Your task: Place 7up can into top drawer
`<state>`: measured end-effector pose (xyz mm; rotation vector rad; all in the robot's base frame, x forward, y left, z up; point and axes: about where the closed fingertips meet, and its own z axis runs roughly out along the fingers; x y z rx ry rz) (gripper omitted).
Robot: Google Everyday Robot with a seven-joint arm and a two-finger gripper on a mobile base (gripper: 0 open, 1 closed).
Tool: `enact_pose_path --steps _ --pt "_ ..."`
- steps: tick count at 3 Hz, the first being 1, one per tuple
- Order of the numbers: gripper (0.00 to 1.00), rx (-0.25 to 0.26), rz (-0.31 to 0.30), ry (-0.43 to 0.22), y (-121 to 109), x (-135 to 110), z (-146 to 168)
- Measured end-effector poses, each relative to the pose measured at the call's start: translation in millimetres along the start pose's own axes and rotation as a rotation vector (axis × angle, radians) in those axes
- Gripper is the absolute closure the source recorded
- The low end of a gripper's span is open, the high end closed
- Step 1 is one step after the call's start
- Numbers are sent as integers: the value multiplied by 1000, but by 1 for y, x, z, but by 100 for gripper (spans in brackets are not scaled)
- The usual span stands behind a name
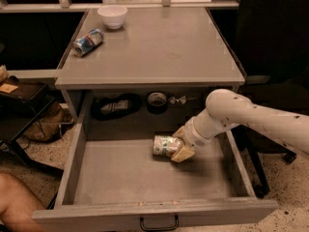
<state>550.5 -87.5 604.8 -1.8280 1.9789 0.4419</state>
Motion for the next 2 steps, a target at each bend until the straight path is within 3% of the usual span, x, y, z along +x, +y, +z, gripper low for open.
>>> enact_pose_path --steps 1,2 --pt "0 0 0 0 0 0 0" --pt "0 0 0 0 0 0 0"
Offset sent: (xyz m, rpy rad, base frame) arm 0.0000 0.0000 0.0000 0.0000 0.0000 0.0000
